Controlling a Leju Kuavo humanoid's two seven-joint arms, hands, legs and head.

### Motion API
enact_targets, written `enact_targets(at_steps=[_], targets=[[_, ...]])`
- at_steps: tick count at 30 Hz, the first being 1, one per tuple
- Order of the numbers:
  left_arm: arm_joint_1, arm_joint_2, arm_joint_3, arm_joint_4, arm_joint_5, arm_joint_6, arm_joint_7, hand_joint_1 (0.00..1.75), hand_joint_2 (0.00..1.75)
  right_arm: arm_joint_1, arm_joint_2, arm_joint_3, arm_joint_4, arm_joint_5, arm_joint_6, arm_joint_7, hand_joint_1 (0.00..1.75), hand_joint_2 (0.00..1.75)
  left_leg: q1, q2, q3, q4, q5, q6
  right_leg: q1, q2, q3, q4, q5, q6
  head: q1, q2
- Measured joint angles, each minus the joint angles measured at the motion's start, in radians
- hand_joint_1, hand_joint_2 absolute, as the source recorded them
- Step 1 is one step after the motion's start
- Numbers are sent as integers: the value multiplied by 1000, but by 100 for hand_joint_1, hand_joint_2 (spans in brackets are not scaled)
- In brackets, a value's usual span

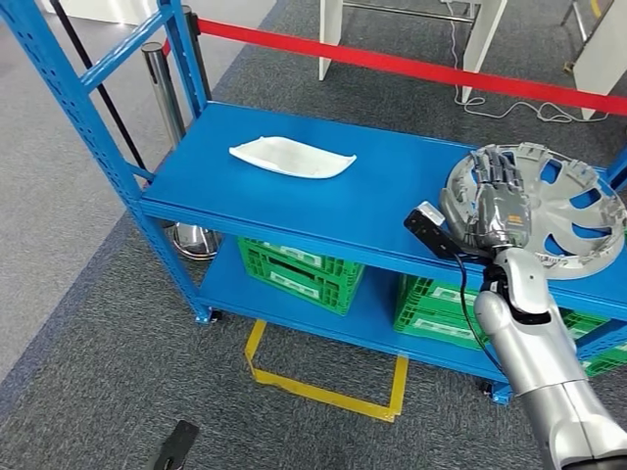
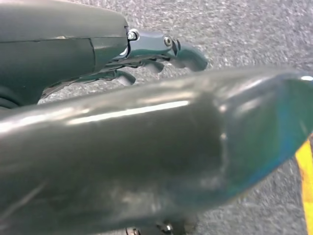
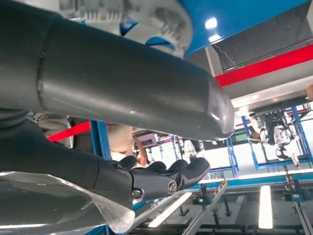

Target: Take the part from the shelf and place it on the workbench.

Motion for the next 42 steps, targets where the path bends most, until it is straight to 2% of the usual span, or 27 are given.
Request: enact_targets(at_steps=[2, 3, 5, 6, 7, 8, 9, 11, 13, 17, 19, 21, 22, 23, 24, 25, 27, 29, 31, 32, 33, 35, 37, 38, 39, 40, 42], targets=[[-1, 0, 0, 0, 0, 2, 0, 0, 0, 0, 1, -1, 0, 0, 0, 0, 0, 0, 1, 0, 3, -8, 5, 14, -3, 0, -12, 18, -17, 10, 1, 0], [-2, 0, 0, 0, 0, 2, 0, 0, 0, -1, 1, -1, 0, 0, 0, 0, 0, 0, 3, 0, 4, -12, 8, 20, -3, 0, -29, 53, -39, 13, 4, 0], [-2, -1, 0, 0, 0, 3, 0, 0, 0, -1, 1, -3, 1, 0, 0, 0, 0, 0, 2, 0, 5, -13, 9, 27, -3, 1, -91, 183, -101, 16, 7, 0], [-1, -1, 0, 0, 0, 3, 0, 0, 0, 1, 1, -3, 2, 0, 0, 0, 0, 0, 2, 0, 4, -13, 9, 28, -3, 1, -122, 246, -123, 18, 8, 0], [0, -1, 0, 0, 0, 3, 0, 0, 0, 4, 1, -4, 3, -1, 0, 0, 0, 0, 1, 0, 5, -12, 8, 29, -4, 1, -142, 286, -131, 19, 7, 0], [0, -1, 0, 0, 0, 3, 0, 0, 0, 6, 1, -4, 4, -1, 0, 0, 0, 0, 0, 0, 5, -12, 8, 29, -4, 0, -144, 286, -118, 19, 8, 0], [0, -2, 0, 0, 0, 3, 0, 0, 0, 7, 1, -5, 4, -1, 0, 0, 0, 0, 0, -1, 6, -11, 7, 28, -4, 0, -124, 243, -87, 17, 7, 0], [-1, -3, 0, 0, 0, 3, 0, 0, 0, 4, 1, -6, 4, -1, 0, 0, 0, 0, -2, -1, 8, -10, 5, 24, -2, 0, -50, 98, -21, 11, 7, 0], [-1, -4, -1, 0, 0, 3, 0, 0, 0, 0, 1, -6, 4, -1, 0, 0, 0, 0, -5, -2, 5, -7, 4, 17, 1, 0, -1, 8, 1, 4, 6, 0], [-1, -5, -1, 0, -2, 4, 0, 0, 0, 1, 1, -8, 4, -3, 1, 0, 0, 0, -6, 0, 1, 5, -8, -3, -2, 4, 8, -8, 0, -11, 5, 0], [-3, -5, -3, 0, -6, 7, 3, 0, 0, 0, 1, -8, 4, -11, 2, 0, 0, 0, -3, 1, -34, 85, -57, -15, -6, 6, 12, -12, 2, -19, 2, 0], [-3, -6, -6, 0, -10, 10, 7, 0, 0, 2, 1, -8, 4, -19, 5, 1, 0, 0, 1, 2, -94, 219, -116, -22, -7, 12, 12, -11, 1, -22, 1, 0], [-2, -6, -7, 0, -10, 11, 9, 0, 0, 5, 1, -8, 4, -21, 5, 1, 0, 0, 3, 2, -115, 264, -126, -24, -7, 18, 12, -11, 1, -23, 1, 0], [-2, -7, -7, 0, -10, 12, 12, 0, 0, 8, 1, -8, 4, -23, 6, 1, 0, 0, 5, 2, -120, 273, -118, -25, -7, 24, 13, -10, 1, -22, 1, 0], [-2, -7, -8, 0, -10, 13, 14, 0, 0, 9, 1, -9, 4, -24, 6, 1, 0, 0, 7, 1, -106, 243, -91, -25, -8, 33, 13, -9, 1, -22, 1, 0], [-2, -7, -8, 0, -10, 13, 15, 0, 0, 10, 1, -9, 4, -24, 6, 1, 0, 0, 9, -5, -79, 183, -53, -25, -8, 41, 13, -7, 0, -20, 1, 0], [-3, -8, -8, 0, -11, 14, 16, 0, 0, 9, 2, -9, 4, -24, 6, 1, 0, 0, 14, -37, -21, 59, -4, -22, -9, 58, 10, -1, -3, -13, 2, 0], [-2, -9, -9, 0, -11, 14, 17, 0, 0, 8, 1, -9, 3, -24, 6, 1, 0, 0, 15, -56, 0, 10, -2, -17, -10, 74, 1, 1, -1, -1, 2, 0], [-3, -9, -9, 0, -11, 14, 17, 0, 0, 10, 1, -11, 2, -24, 6, 1, 0, 0, 13, -40, 2, 3, -3, -6, -14, 85, -8, -2, 3, 13, 2, 0], [-4, -10, -9, 0, -10, 14, 17, 0, 0, 11, 1, -13, 2, -24, 6, 1, 0, 0, 13, -30, 3, 0, -1, 2, -14, 75, -14, 4, -3, 18, 3, 0], [-6, -10, -10, 0, -10, 14, 17, 0, 0, 10, 1, -14, 2, -24, 7, 1, 0, 0, 13, -21, 5, -4, 1, 9, -13, 57, -27, 27, -17, 21, 6, 0], [-9, -11, -12, 0, -10, 15, 17, 0, 0, 7, 2, -15, 2, -24, 8, 1, 0, 0, 11, -3, 6, -6, 1, 20, -11, 19, -80, 139, -73, 23, 11, 0], [-7, -12, -12, 0, -10, 15, 17, 0, 0, 8, 2, -15, 3, -26, 12, 2, 0, 0, 7, 16, 6, -6, -1, 23, -10, 10, -141, 264, -118, 24, 14, 0], [-7, -12, -13, 0, -10, 15, 17, 0, 0, 9, 2, -16, 3, -27, 15, 3, 0, 0, 5, 25, 6, -6, -2, 24, -10, 9, -152, 285, -116, 24, 14, 0], [-7, -13, -13, 0, -10, 15, 17, 0, 0, 10, 1, -16, 4, -28, 17, 3, 0, 0, 4, 35, 8, -5, -2, 24, -9, 6, -142, 263, -95, 22, 14, 0], [-8, -13, -13, 0, -10, 15, 17, 0, 0, 10, 1, -17, 4, -29, 18, 4, 0, 0, 3, 44, 10, -5, -4, 24, -8, -2, -113, 206, -62, 20, 14, 0], [-9, -15, -14, 0, -10, 15, 17, 0, 0, 6, 1, -19, 4, -29, 18, 4, 0, 0, -1, 61, 15, -4, -9, 20, 1, -46, -39, 66, -11, 10, 15, 0]])
